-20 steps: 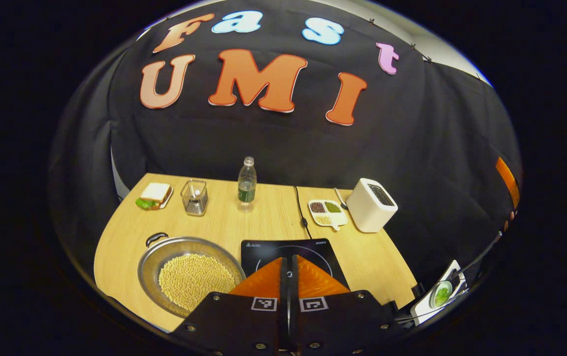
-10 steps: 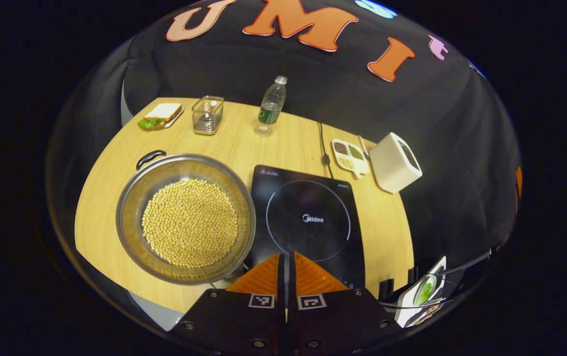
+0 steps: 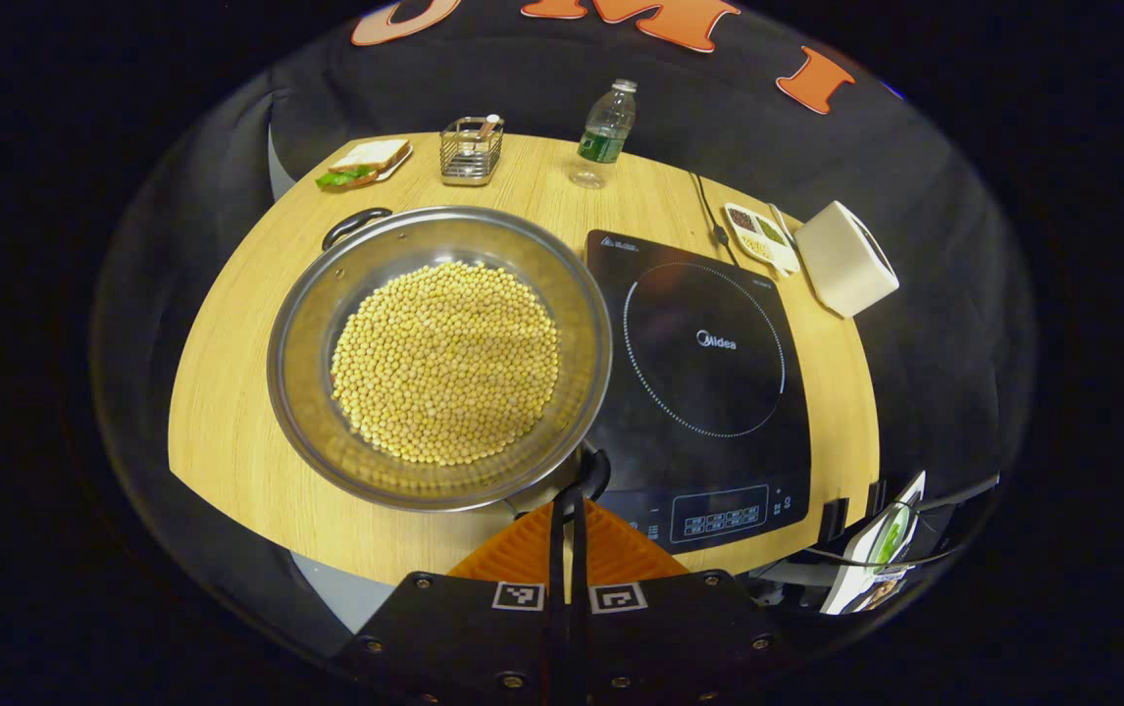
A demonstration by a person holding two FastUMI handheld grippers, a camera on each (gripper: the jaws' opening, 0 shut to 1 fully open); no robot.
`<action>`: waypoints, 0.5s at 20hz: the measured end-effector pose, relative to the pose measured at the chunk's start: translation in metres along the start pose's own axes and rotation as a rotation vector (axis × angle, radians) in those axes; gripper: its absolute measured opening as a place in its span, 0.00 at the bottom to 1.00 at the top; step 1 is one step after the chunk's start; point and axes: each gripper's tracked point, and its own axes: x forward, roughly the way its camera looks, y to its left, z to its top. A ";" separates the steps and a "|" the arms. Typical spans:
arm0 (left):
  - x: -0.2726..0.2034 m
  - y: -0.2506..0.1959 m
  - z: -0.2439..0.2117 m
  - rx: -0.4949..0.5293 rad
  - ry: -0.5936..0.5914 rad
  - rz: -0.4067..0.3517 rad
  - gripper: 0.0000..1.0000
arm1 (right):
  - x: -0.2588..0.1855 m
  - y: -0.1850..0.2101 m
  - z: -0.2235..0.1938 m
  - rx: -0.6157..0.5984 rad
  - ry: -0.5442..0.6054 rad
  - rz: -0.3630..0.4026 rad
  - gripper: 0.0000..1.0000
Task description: First push the handle of the pot to place it horizontally, then grasp the pot with both hands and set it on the induction cooktop.
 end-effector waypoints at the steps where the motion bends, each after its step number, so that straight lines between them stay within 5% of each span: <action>1: 0.002 0.006 -0.006 0.011 0.014 0.009 0.02 | 0.000 0.002 -0.002 0.001 0.005 0.004 0.95; 10: 0.026 0.045 -0.038 0.134 0.135 0.079 0.02 | 0.005 0.005 -0.005 -0.001 0.020 -0.009 0.95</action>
